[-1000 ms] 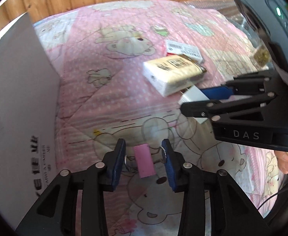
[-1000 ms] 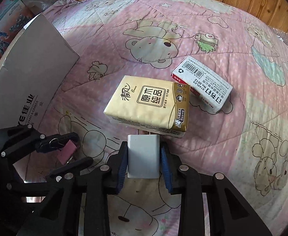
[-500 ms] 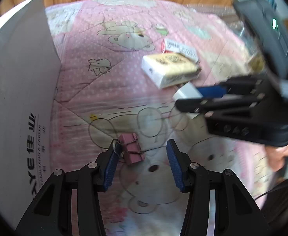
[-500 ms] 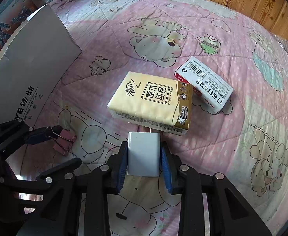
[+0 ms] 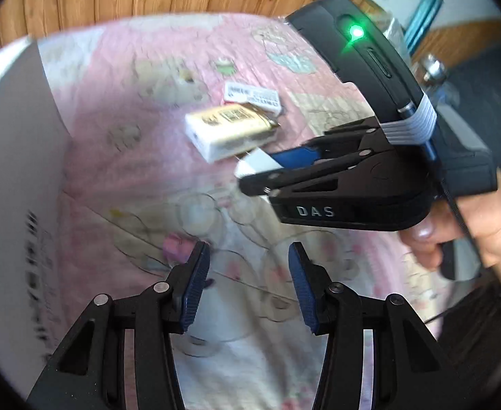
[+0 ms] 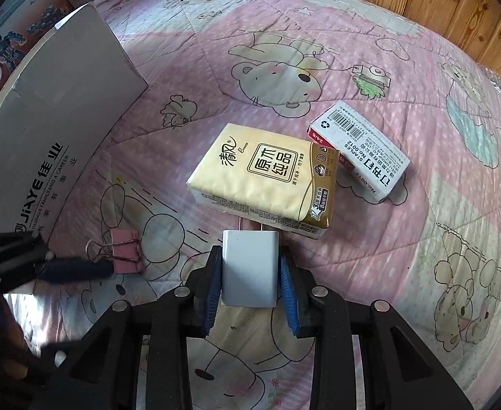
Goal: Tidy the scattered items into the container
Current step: 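Grasp the pink binder clip with the left gripper while the right grasps the white charger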
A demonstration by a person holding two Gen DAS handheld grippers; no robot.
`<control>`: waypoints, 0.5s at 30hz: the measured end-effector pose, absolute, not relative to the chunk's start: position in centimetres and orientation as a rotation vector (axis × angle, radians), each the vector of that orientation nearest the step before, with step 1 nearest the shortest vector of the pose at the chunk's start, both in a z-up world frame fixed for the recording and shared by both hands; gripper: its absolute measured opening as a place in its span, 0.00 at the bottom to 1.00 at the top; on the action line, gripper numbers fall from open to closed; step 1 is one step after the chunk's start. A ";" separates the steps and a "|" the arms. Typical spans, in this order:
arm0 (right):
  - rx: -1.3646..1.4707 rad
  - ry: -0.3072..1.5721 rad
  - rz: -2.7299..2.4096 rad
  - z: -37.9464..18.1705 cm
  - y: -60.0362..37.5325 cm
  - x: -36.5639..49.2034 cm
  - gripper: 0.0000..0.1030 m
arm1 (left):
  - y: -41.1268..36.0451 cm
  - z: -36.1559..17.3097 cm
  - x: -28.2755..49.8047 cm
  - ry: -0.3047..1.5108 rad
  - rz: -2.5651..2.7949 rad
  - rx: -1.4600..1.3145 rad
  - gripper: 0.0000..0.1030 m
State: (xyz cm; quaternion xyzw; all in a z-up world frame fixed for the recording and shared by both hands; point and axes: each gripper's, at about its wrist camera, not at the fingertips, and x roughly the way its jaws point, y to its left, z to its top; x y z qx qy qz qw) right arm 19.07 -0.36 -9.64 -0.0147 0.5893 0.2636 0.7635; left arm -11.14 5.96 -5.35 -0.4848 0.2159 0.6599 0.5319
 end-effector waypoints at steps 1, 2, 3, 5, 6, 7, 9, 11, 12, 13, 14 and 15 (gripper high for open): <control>-0.029 1.281 0.575 -9.6 -0.4 19.0 0.31 | 6.0 -5.6 -11.2 0.551 1.597 -1.150 0.50; -0.028 1.281 0.576 -9.6 -0.5 19.0 0.31 | 6.0 -5.8 -11.4 0.568 1.619 -1.152 0.50; -0.029 1.281 0.578 -10.2 -0.7 19.5 0.31 | 5.9 -6.0 -11.7 0.575 1.633 -1.153 0.50; -0.031 1.279 0.579 -10.3 -0.8 19.6 0.31 | 5.7 -6.0 -11.9 0.604 1.650 -1.129 0.50; -0.033 1.278 0.580 -10.3 -0.7 19.6 0.31 | 5.8 -6.1 -12.0 0.614 1.651 -1.123 0.50; -0.035 1.278 0.581 -10.2 -2.2 20.2 0.31 | 5.8 -6.2 -12.2 0.623 1.650 -1.116 0.50; -0.041 1.274 0.582 -10.2 -2.3 20.0 0.31 | 5.7 -6.5 -12.6 0.618 1.658 -1.133 0.50; -0.049 1.271 0.584 -10.2 -2.1 19.8 0.31 | 5.2 -6.6 -13.2 0.561 1.636 -1.164 0.50; -0.051 1.269 0.584 -10.2 -2.2 19.6 0.31 | 4.8 -6.5 -13.4 0.533 1.617 -1.173 0.50; -0.053 1.269 0.586 -10.0 -2.0 19.5 0.31 | 4.7 -6.3 -13.5 0.513 1.599 -1.176 0.50; -0.051 1.269 0.587 -10.0 -1.9 19.4 0.31 | 4.5 -6.0 -13.7 0.494 1.604 -1.170 0.50; -0.049 1.269 0.588 -10.0 -2.0 19.4 0.31 | 4.3 -5.6 -13.7 0.488 1.622 -1.154 0.50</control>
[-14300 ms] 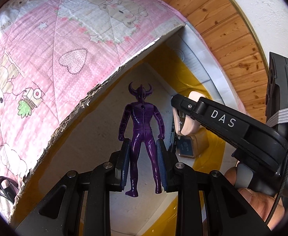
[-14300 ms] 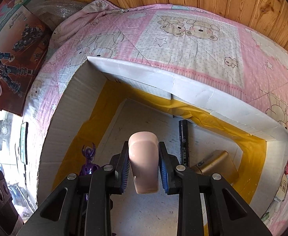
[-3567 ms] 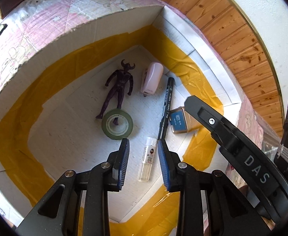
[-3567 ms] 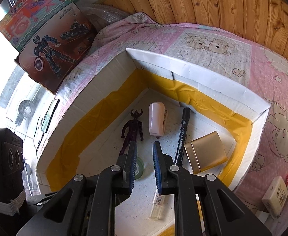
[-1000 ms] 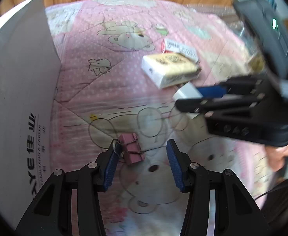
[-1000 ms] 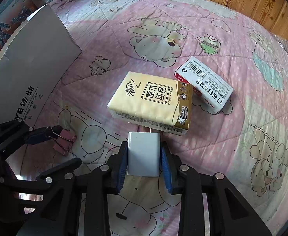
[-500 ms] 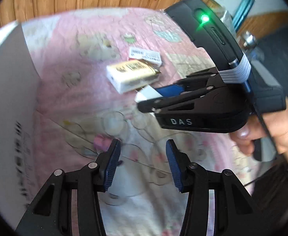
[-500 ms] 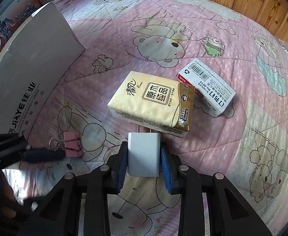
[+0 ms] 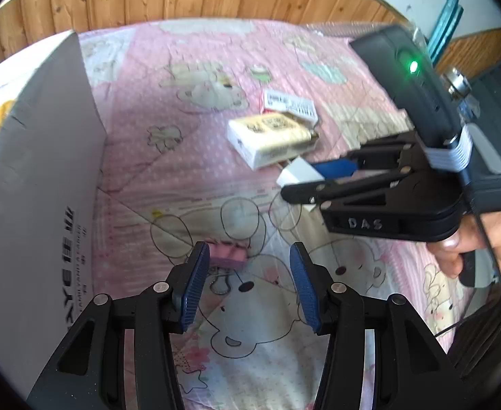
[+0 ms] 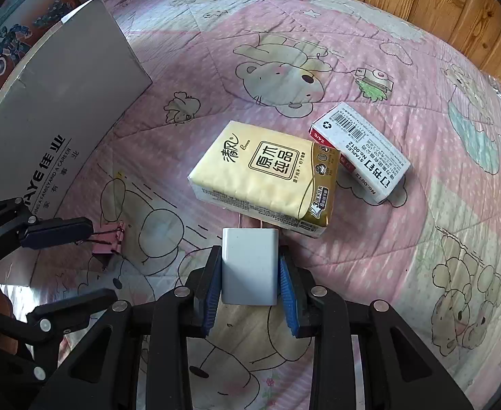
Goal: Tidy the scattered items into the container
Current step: 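Grasp the pink binder clip with the left gripper while the right grasps the white charger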
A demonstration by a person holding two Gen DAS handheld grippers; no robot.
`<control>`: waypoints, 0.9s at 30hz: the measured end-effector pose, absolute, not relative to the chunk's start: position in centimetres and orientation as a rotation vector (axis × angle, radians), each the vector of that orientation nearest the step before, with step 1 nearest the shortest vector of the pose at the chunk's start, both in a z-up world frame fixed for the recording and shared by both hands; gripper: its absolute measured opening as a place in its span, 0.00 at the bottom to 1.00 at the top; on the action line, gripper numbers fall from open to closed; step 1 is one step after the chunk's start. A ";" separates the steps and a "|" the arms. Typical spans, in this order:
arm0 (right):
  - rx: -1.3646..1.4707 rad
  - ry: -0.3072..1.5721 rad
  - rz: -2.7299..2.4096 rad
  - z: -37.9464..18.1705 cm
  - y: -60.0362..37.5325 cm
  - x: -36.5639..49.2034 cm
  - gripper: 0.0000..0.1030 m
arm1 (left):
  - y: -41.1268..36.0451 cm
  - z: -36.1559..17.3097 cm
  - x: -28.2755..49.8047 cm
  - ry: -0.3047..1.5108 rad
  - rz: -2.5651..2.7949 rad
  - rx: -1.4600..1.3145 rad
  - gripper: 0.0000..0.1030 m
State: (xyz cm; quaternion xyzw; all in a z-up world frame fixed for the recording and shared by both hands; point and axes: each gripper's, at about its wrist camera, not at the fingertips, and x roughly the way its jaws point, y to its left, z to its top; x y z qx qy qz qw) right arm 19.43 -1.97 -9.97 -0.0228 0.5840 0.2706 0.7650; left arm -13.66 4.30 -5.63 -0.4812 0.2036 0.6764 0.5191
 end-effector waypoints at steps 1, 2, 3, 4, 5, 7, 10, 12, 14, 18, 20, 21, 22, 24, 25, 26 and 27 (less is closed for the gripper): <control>-0.048 1.269 0.587 -9.9 -1.9 19.3 0.31 | 4.3 -5.4 -13.6 0.495 1.634 -1.134 0.50; -0.047 1.268 0.587 -9.9 -1.9 19.3 0.31 | 4.5 -5.4 -13.6 0.511 1.648 -1.119 0.50; -0.048 1.267 0.588 -10.0 -1.9 19.3 0.31 | 4.7 -5.7 -13.6 0.534 1.659 -1.111 0.50; -0.047 1.266 0.588 -10.0 -1.9 19.3 0.31 | 4.8 -5.9 -13.5 0.558 1.655 -1.109 0.50; -0.047 1.266 0.588 -10.2 -1.8 19.6 0.31 | 5.1 -6.3 -13.3 0.581 1.647 -1.112 0.50; -0.048 1.264 0.586 -10.2 -1.8 19.5 0.31 | 5.8 -7.1 -12.9 0.631 1.620 -1.105 0.50; -0.045 1.263 0.585 -10.1 -1.6 19.6 0.31 | 6.7 -8.1 -12.3 0.707 1.616 -1.083 0.50; -0.045 1.262 0.585 -10.0 -1.5 19.5 0.31 | 7.1 -8.9 -12.9 0.712 1.625 -1.122 0.48; -0.043 1.264 0.587 -10.0 -1.4 19.4 0.31 | 7.3 -8.9 -13.2 0.736 1.636 -1.102 0.31; -0.019 1.267 0.590 -9.4 -1.7 19.6 0.31 | 6.9 -8.2 -13.7 0.723 1.643 -1.098 0.31; -0.005 1.250 0.599 -8.3 -2.2 19.7 0.31 | 6.7 -7.6 -13.9 0.714 1.655 -1.085 0.31; 0.005 1.240 0.607 -7.7 -2.3 19.6 0.31 | 6.7 -7.2 -14.1 0.703 1.661 -1.081 0.31; 0.016 1.228 0.613 -7.1 -2.4 19.4 0.31 | 6.5 -6.7 -14.1 0.694 1.661 -1.076 0.31; 0.045 1.214 0.630 -6.2 -2.5 19.2 0.31 | 6.1 -5.6 -14.2 0.665 1.669 -1.070 0.31; 0.061 1.210 0.637 -5.9 -2.6 19.2 0.31 | 5.8 -5.1 -14.1 0.654 1.662 -1.065 0.31; 0.078 1.209 0.643 -5.6 -2.7 19.1 0.31 | 5.7 -4.7 -14.1 0.645 1.660 -1.058 0.31; 0.095 1.208 0.649 -5.4 -2.7 18.9 0.31 | 5.5 -4.2 -14.0 0.636 1.662 -1.052 0.31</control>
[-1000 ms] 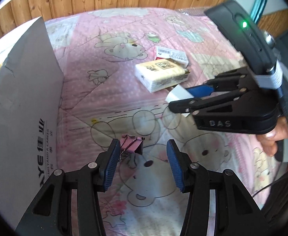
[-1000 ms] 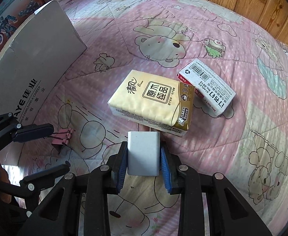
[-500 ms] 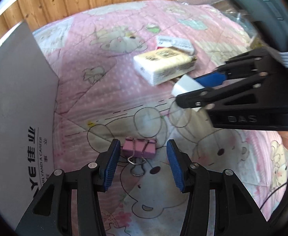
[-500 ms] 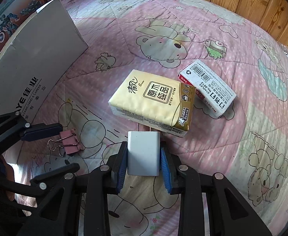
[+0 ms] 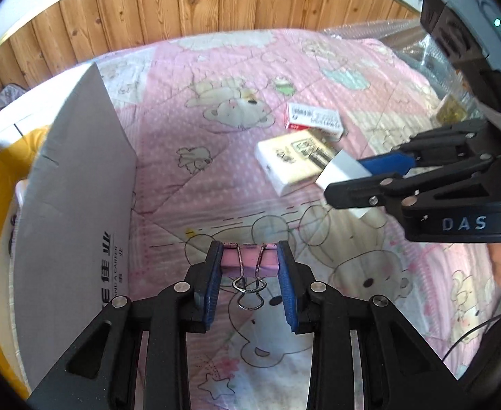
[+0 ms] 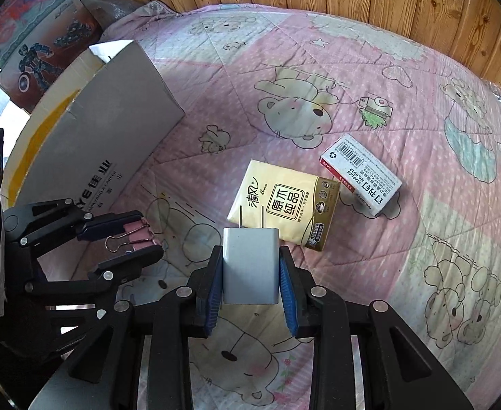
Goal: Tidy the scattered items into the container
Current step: 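Grasp the pink binder clip with the left gripper while the right grasps the white charger, then carry the binder clip and white charger with both grippers over the box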
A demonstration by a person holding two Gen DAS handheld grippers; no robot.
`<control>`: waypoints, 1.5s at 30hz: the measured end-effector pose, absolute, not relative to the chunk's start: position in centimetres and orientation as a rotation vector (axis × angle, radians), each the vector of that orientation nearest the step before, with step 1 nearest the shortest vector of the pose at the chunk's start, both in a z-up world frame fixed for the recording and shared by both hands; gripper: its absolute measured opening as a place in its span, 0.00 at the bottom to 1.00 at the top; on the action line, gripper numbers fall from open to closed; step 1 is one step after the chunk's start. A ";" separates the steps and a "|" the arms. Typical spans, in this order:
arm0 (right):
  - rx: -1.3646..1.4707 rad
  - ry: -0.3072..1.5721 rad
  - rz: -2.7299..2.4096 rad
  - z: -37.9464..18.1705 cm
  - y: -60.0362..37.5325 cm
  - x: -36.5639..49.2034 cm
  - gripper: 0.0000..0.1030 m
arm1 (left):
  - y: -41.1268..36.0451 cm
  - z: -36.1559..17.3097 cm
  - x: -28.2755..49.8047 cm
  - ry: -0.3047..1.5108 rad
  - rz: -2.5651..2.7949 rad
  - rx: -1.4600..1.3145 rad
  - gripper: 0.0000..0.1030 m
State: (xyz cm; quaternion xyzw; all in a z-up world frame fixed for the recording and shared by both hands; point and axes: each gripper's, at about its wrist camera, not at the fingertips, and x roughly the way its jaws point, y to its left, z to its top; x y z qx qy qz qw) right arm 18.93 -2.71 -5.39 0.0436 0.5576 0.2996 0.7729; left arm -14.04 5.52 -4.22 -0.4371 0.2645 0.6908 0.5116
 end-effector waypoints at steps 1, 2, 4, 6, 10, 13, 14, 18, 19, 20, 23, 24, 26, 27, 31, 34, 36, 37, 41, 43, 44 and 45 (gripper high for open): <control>0.107 1.208 0.654 -5.4 -2.5 19.5 0.31 | 5.4 -3.8 -14.0 0.631 1.658 -1.045 0.31; 0.121 1.204 0.658 -5.4 -2.7 19.6 0.31 | 5.3 -3.3 -14.0 0.622 1.659 -1.041 0.31; 0.152 1.193 0.661 -4.7 -2.8 19.7 0.31 | 5.0 -2.4 -14.2 0.600 1.661 -1.028 0.31; 0.184 1.175 0.664 -4.1 -3.3 19.1 0.31 | 4.6 -1.4 -14.6 0.568 1.673 -1.021 0.31; 0.212 1.140 0.660 -2.5 -3.3 18.4 0.31 | 3.9 0.3 -15.3 0.515 1.686 -1.013 0.31; 0.230 1.108 0.651 -1.2 -3.0 18.2 0.31 | 3.3 1.3 -15.8 0.490 1.689 -1.005 0.31; 0.240 1.097 0.648 -0.9 -2.8 18.2 0.31 | 3.1 1.6 -16.0 0.484 1.692 -1.003 0.31; 0.262 1.053 0.643 0.5 -1.8 18.0 0.31 | 2.0 3.0 -16.8 0.442 1.699 -0.988 0.31; 0.267 1.043 0.644 0.9 -1.4 18.0 0.31 | 1.7 3.3 -17.1 0.432 1.696 -0.983 0.31; 0.269 1.033 0.645 1.2 -1.1 17.9 0.31 | 1.5 3.7 -17.5 0.417 1.698 -0.983 0.31; 0.261 0.997 0.643 2.4 -0.2 17.6 0.31 | 0.5 4.6 -18.8 0.376 1.714 -0.980 0.31; 0.258 0.985 0.643 2.9 0.1 17.4 0.31 | 0.2 4.9 -19.2 0.361 1.719 -0.983 0.31; 0.254 0.963 0.640 3.6 0.7 17.0 0.31 | -0.3 5.4 -20.1 0.341 1.731 -0.982 0.31; 0.252 0.954 0.640 4.0 0.9 16.9 0.31 | -0.6 5.7 -20.5 0.331 1.738 -0.980 0.31; 0.257 0.926 0.647 5.0 1.9 16.4 0.31 | -1.7 6.7 -22.3 0.286 1.762 -0.980 0.31; 0.264 0.907 0.650 5.8 2.4 16.2 0.31 | -2.7 7.4 -23.8 0.244 1.783 -0.986 0.31; 0.268 0.891 0.652 6.2 2.7 16.1 0.31 | -3.3 7.7 -24.6 0.226 1.798 -0.988 0.31; 0.273 0.883 0.651 6.5 2.8 16.0 0.31 | -3.6 7.8 -24.9 0.222 1.802 -0.989 0.31; 0.277 0.865 0.664 7.2 3.6 15.6 0.31 | -4.5 7.9 -25.8 0.207 1.814 -0.999 0.31; 0.274 0.856 0.671 7.6 4.0 15.4 0.31 | -4.9 8.0 -26.0 0.203 1.816 -0.997 0.31; 0.272 0.854 0.675 7.7 4.2 15.3 0.31 | -5.0 8.1 -26.1 0.203 1.819 -0.995 0.31; 0.270 0.852 0.680 7.8 4.5 15.3 0.31 | -5.1 8.1 -26.2 0.200 1.819 -0.996 0.31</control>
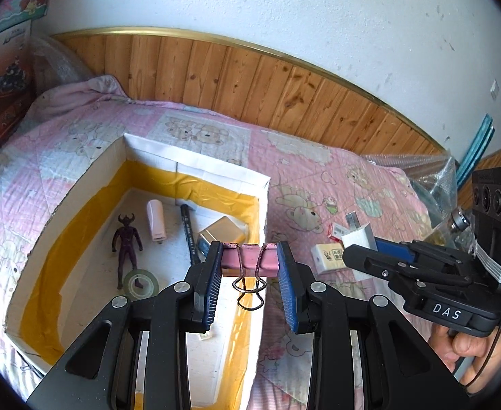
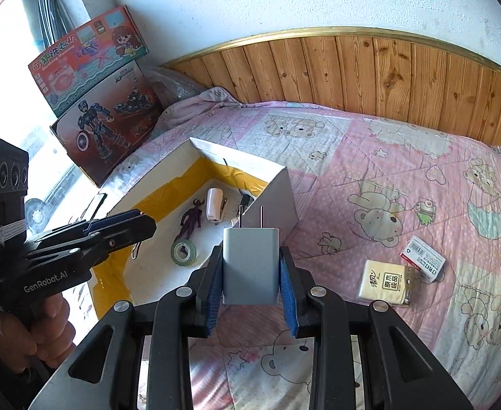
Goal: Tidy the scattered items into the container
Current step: 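Carry the binder clip and white charger with both grippers over the box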
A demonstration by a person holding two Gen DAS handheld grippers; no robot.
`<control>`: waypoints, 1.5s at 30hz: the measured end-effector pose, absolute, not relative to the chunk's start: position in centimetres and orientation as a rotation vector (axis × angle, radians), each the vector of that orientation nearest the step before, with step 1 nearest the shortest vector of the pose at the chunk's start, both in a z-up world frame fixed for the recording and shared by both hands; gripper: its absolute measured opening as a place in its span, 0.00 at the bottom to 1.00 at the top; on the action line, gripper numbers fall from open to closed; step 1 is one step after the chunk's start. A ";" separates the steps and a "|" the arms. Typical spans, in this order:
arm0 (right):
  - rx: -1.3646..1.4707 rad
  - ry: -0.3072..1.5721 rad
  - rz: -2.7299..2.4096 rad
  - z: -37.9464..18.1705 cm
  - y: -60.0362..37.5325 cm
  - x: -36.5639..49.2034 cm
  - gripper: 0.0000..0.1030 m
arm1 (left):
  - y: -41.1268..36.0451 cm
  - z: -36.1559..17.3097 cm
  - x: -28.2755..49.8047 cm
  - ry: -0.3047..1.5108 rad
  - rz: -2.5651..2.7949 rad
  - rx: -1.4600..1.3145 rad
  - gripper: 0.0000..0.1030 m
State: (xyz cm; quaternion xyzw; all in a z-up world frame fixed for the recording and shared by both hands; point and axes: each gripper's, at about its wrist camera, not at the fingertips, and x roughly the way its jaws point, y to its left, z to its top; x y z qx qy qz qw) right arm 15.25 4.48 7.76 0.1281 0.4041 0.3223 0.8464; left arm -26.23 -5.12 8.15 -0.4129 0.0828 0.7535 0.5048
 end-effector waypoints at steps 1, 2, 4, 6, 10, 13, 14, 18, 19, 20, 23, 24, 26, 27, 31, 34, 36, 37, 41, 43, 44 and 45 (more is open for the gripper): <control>0.269 0.850 0.680 7.8 4.7 15.2 0.31 | -5.2 8.2 -26.3 0.196 1.819 -0.997 0.31; 0.269 0.849 0.682 7.9 4.9 15.1 0.31 | -5.3 8.3 -26.4 0.194 1.821 -0.996 0.31; 0.266 0.846 0.687 8.1 5.3 15.0 0.31 | -5.6 8.4 -26.6 0.190 1.821 -0.994 0.31; 0.264 0.841 0.695 8.2 5.7 14.9 0.31 | -5.8 8.6 -26.8 0.185 1.825 -0.993 0.31; 0.259 0.830 0.709 8.7 6.6 14.7 0.31 | -6.4 8.6 -27.4 0.180 1.831 -0.994 0.31; 0.253 0.826 0.720 8.9 7.3 14.5 0.31 | -6.8 8.6 -27.8 0.178 1.834 -0.997 0.31; 0.250 0.826 0.723 8.9 7.6 14.5 0.31 | -7.0 8.6 -28.0 0.179 1.837 -0.997 0.31; 0.241 0.829 0.731 9.0 8.5 14.3 0.31 | -7.7 8.5 -28.8 0.172 1.848 -1.004 0.31; 0.239 0.831 0.733 8.9 8.7 14.3 0.31 | -7.9 8.5 -29.0 0.170 1.849 -1.006 0.31; 0.237 0.832 0.734 8.9 8.9 14.3 0.31 | -8.1 8.5 -29.2 0.168 1.853 -1.008 0.31; 0.234 0.833 0.737 9.0 9.5 14.2 0.31 | -8.5 8.4 -29.8 0.163 1.860 -1.014 0.31; 0.234 0.833 0.737 9.0 9.7 14.2 0.31 | -8.6 8.3 -30.0 0.162 1.862 -1.015 0.31; 0.233 0.833 0.738 9.1 10.0 14.2 0.31 | -8.8 8.2 -30.3 0.165 1.861 -1.018 0.31; 0.232 0.834 0.739 9.1 10.2 14.2 0.31 | -8.9 8.2 -30.3 0.167 1.861 -1.019 0.31; 0.225 0.838 0.742 9.0 11.0 14.2 0.31 | -9.2 8.0 -30.6 0.177 1.859 -1.022 0.31; 0.221 0.842 0.743 9.0 11.4 14.2 0.31 | -9.4 8.0 -30.8 0.187 1.863 -1.021 0.31; 0.218 0.844 0.743 8.9 11.8 14.2 0.31 | -9.5 7.9 -31.0 0.190 1.864 -1.025 0.31; 0.216 0.845 0.745 8.9 11.9 14.2 0.31 | -9.6 7.8 -31.1 0.192 1.864 -1.026 0.31; 0.212 0.847 0.744 8.9 12.5 14.2 0.31 | -10.0 7.7 -31.5 0.209 1.874 -1.023 0.31; 0.212 0.848 0.744 8.9 12.6 14.2 0.31 | -10.1 7.5 -31.6 0.222 1.882 -1.019 0.31; 0.211 0.848 0.745 8.9 12.8 14.2 0.31 | -10.1 7.4 -31.6 0.226 1.885 -1.021 0.31; 0.209 0.848 0.745 8.8 12.9 14.1 0.31 | -10.1 7.3 -31.7 0.231 1.888 -1.023 0.31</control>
